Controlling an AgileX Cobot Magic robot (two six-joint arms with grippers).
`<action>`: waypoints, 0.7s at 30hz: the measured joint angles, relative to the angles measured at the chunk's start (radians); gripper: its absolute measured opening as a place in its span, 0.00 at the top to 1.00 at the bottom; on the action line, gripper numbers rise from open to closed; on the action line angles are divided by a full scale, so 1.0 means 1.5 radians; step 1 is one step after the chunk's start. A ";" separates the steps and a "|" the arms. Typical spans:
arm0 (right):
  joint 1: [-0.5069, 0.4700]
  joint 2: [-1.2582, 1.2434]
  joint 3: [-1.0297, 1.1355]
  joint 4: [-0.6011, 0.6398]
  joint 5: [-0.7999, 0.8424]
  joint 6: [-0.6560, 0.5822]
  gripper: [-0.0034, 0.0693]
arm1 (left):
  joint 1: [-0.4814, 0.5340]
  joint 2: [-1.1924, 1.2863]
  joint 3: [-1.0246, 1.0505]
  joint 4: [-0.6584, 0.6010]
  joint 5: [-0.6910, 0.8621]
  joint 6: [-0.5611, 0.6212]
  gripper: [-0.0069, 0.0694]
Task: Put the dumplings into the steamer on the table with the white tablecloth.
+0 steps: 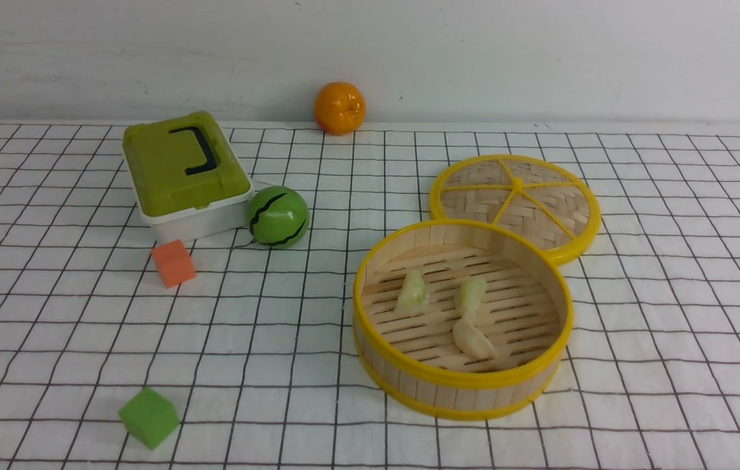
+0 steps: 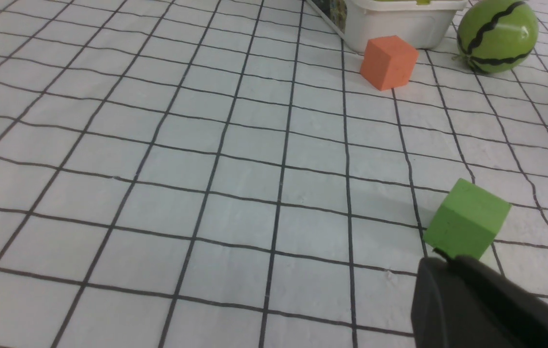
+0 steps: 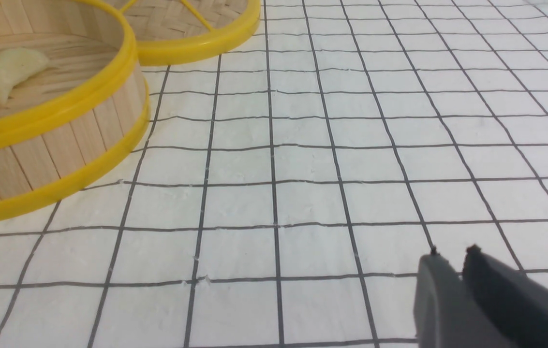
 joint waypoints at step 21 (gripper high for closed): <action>0.000 0.000 0.000 0.000 0.000 0.000 0.81 | 0.009 0.000 0.000 0.010 0.000 0.000 0.93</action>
